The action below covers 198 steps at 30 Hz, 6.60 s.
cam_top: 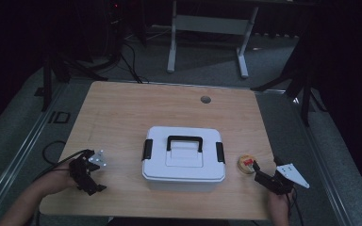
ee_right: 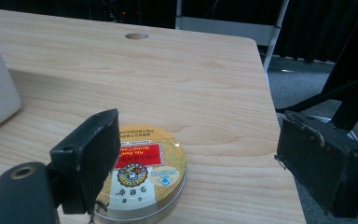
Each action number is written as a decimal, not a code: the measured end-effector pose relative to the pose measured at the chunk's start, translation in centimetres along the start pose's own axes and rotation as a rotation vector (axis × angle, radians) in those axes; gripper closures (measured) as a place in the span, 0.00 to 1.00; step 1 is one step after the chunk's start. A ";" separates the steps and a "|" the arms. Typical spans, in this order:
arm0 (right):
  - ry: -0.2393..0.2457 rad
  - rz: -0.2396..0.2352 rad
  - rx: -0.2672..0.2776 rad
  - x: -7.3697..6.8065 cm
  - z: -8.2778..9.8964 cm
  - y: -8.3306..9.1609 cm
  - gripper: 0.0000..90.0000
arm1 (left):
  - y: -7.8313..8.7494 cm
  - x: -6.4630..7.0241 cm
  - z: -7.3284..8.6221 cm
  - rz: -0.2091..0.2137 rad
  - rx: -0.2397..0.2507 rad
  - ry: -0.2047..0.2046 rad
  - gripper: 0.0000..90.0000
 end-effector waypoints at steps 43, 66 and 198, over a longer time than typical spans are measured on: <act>-0.001 0.002 -0.003 0.0 0.0 0.0 0.14 | 6.3 0.9 -2.9 0.048 -0.328 -0.069 0.07; 0.004 0.000 -0.005 0.0 0.0 0.0 0.14 | 11.4 1.0 -7.2 0.040 -0.193 -0.068 0.12; -0.019 -0.047 0.004 -0.1 0.0 0.2 0.15 | 8.1 4.1 -26.9 0.166 -0.294 -0.321 0.93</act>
Point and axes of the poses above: each handheld gripper's, and its own axes: y roughly backward along the jaws, z roughly out of its underside, x roughly to its right, the point moved 10 cm from there along -y, roughly forward along the jaws, and after that the axes turned 8 degrees about z, right-handed, at the moved point
